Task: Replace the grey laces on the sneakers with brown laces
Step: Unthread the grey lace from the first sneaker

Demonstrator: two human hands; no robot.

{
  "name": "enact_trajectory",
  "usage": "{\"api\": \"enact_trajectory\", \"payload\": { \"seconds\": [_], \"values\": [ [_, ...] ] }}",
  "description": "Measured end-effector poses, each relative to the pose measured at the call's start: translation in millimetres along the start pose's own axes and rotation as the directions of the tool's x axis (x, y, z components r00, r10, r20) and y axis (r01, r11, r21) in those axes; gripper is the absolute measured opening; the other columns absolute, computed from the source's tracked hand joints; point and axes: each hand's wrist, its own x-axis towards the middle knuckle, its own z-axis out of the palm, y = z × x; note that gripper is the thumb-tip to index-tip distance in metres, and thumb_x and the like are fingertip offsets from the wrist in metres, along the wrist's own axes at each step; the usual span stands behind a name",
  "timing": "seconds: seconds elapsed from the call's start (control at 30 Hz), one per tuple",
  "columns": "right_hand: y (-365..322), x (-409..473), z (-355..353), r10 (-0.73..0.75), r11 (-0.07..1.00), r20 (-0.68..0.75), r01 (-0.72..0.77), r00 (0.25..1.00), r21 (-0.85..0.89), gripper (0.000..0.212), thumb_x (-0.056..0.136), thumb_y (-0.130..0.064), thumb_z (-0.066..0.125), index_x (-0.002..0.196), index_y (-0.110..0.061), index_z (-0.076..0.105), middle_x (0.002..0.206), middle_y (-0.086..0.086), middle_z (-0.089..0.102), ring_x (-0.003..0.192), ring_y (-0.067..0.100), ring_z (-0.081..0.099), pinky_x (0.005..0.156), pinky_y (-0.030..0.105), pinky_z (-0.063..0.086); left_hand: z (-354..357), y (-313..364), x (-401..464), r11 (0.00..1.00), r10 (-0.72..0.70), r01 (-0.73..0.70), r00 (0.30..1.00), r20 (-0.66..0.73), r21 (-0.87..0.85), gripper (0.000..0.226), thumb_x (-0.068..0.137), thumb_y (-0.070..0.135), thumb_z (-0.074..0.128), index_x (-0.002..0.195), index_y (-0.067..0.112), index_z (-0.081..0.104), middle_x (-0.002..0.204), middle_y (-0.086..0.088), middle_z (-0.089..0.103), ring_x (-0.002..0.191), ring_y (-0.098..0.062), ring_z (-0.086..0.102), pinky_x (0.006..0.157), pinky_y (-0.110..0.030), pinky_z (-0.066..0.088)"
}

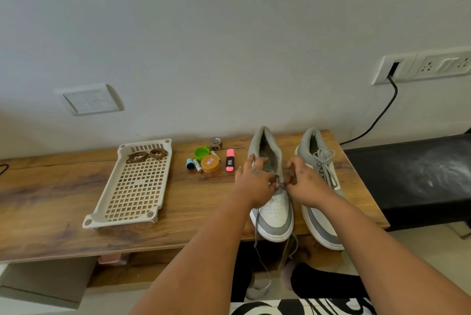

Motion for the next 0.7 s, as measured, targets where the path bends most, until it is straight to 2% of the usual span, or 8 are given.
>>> {"api": "enact_trajectory", "payload": {
  "seconds": [0.13, 0.27, 0.37, 0.43, 0.53, 0.6, 0.7],
  "values": [
    [4, -2, 3, 0.130, 0.975, 0.148, -0.099, 0.980, -0.200, 0.015, 0.089, -0.021, 0.059, 0.102, -0.018, 0.054, 0.097, 0.000, 0.059, 0.089, 0.019, 0.057, 0.076, 0.030, 0.047, -4, -6, 1, 0.997, 0.015, -0.014, 1.000, 0.003, -0.070, 0.025, 0.101, 0.028, 0.048, 0.115, 0.022, 0.068, 0.159, 0.002, 0.021, 0.149, -0.031, -0.001, 0.114, -0.056, 0.027],
    [3, -1, 12, 0.130, 0.977, 0.098, -0.110, 0.987, -0.183, 0.008, 0.093, -0.019, 0.055, 0.100, -0.015, 0.056, 0.100, 0.006, 0.058, 0.090, 0.022, 0.056, 0.075, 0.029, 0.045, -1, -7, 1, 0.997, 0.015, -0.015, 1.000, -0.001, -0.076, 0.026, 0.101, 0.030, 0.050, 0.115, 0.018, 0.068, 0.158, 0.001, 0.022, 0.148, -0.032, 0.002, 0.116, -0.053, 0.027],
    [6, 2, 15, 0.127, 0.973, 0.064, -0.112, 0.990, -0.203, 0.015, 0.095, -0.020, 0.059, 0.105, -0.010, 0.060, 0.105, 0.010, 0.062, 0.097, 0.026, 0.059, 0.078, 0.031, 0.048, -2, -6, 1, 0.996, 0.014, -0.013, 1.000, 0.012, -0.089, 0.026, 0.101, 0.031, 0.050, 0.114, 0.016, 0.067, 0.158, 0.000, 0.021, 0.148, -0.033, 0.003, 0.117, -0.050, 0.023],
    [9, 3, 15, 0.121, 0.973, 0.046, -0.109, 0.992, -0.202, 0.014, 0.094, -0.023, 0.062, 0.098, -0.010, 0.062, 0.098, 0.008, 0.062, 0.092, 0.023, 0.059, 0.075, 0.028, 0.045, -4, -5, 0, 0.996, 0.010, -0.007, 0.999, 0.038, -0.093, 0.026, 0.102, 0.028, 0.049, 0.114, 0.013, 0.067, 0.158, -0.001, 0.020, 0.145, -0.035, 0.009, 0.117, -0.048, 0.021],
    [10, 2, 13, 0.103, 0.977, 0.049, -0.092, 0.993, -0.190, 0.013, 0.094, -0.022, 0.063, 0.094, -0.009, 0.064, 0.092, 0.005, 0.061, 0.085, 0.019, 0.056, 0.072, 0.025, 0.040, -5, -1, 0, 0.994, -0.024, 0.032, 0.997, 0.077, -0.101, 0.025, 0.102, 0.022, 0.048, 0.115, 0.010, 0.066, 0.158, -0.001, 0.016, 0.140, -0.034, 0.020, 0.113, -0.044, 0.028],
    [9, 1, 12, 0.075, 0.976, 0.068, -0.059, 0.995, -0.209, 0.012, 0.096, -0.019, 0.058, 0.096, -0.008, 0.062, 0.095, 0.005, 0.059, 0.085, 0.019, 0.053, 0.072, 0.026, 0.038, -6, 1, 0, 0.994, -0.038, 0.046, 0.996, 0.077, -0.104, 0.024, 0.101, 0.018, 0.048, 0.115, 0.010, 0.065, 0.158, 0.000, 0.015, 0.138, -0.033, 0.022, 0.110, -0.041, 0.032],
    [3, -3, 13, 0.059, 0.977, 0.171, -0.022, 0.983, -0.214, 0.007, 0.102, -0.018, 0.044, 0.096, -0.017, 0.048, 0.102, 0.004, 0.046, 0.085, 0.018, 0.046, 0.076, 0.027, 0.033, -7, 2, 0, 0.989, -0.050, 0.060, 0.996, 0.078, -0.132, 0.020, 0.099, 0.016, 0.047, 0.109, 0.007, 0.062, 0.159, 0.003, 0.011, 0.135, -0.031, 0.024, 0.103, -0.037, 0.035]
  ]
}}
